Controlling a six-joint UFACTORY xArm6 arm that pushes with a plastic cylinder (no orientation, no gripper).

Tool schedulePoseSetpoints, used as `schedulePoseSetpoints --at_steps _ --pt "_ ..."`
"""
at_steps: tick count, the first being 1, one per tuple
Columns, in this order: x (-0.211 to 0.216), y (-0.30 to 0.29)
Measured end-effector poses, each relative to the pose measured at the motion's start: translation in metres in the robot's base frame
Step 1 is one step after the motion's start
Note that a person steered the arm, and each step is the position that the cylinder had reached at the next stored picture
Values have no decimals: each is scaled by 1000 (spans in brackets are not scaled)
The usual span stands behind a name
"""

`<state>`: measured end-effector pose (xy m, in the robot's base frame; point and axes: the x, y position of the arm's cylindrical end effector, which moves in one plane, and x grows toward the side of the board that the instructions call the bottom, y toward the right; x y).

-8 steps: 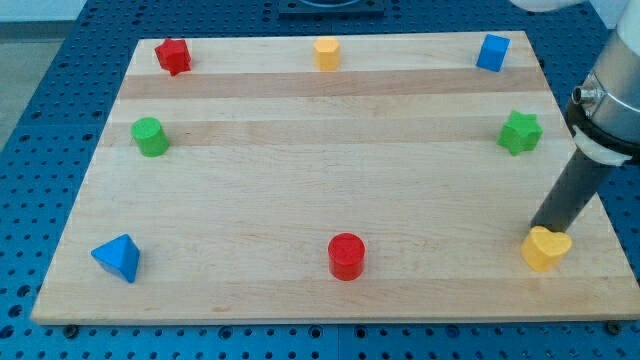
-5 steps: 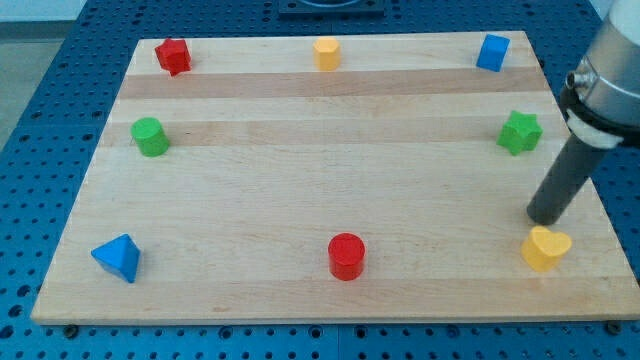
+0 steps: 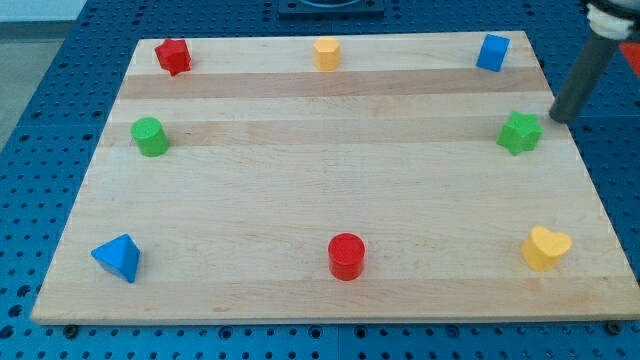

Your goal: Place the blue cube to the bottom right of the hexagon

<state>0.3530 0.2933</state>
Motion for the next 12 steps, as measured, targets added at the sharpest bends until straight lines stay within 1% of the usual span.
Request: schedulePoseSetpoints --at_steps 3,4,5,6,8,9,10,12 --pt "-131 -3" --pt "-143 -38" --pt "-142 -76" --pt "-140 -76" --pt "-142 -30" --pt "-138 -56" --pt "-124 -74" --pt "-105 -74"
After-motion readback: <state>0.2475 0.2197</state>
